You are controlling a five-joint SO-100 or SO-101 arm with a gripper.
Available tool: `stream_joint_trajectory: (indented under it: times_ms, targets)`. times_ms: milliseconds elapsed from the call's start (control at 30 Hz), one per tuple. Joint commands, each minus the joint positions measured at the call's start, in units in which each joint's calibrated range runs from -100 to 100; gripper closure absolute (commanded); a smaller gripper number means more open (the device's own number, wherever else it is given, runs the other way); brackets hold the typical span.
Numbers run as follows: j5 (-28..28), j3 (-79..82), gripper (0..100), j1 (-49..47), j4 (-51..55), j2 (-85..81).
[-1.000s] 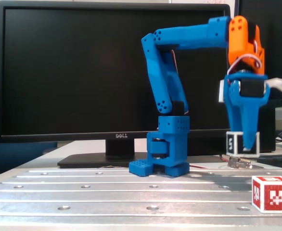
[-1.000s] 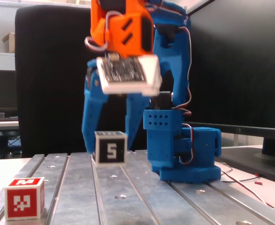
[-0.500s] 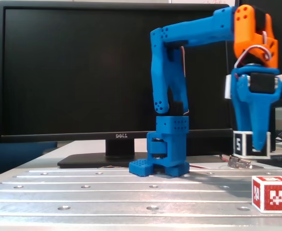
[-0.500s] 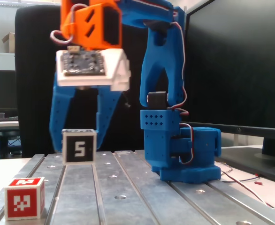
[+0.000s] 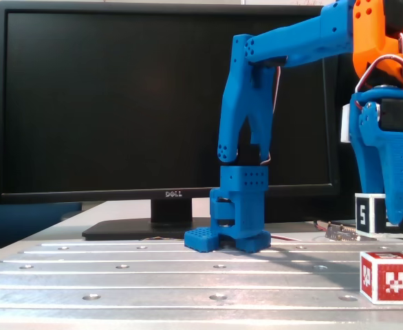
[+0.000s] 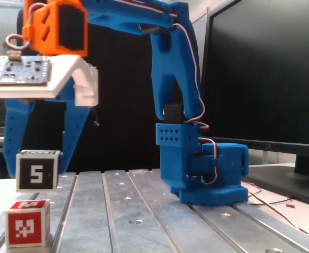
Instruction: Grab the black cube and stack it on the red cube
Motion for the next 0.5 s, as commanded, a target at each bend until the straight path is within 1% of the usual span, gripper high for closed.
stream_joint_trajectory:
  times_ms: [0,467]
  targets:
    - [0.19,-4.47,82,0.89,0.07,0.83]
    - [0.13,-5.47,82,1.04,-0.1,3.58]
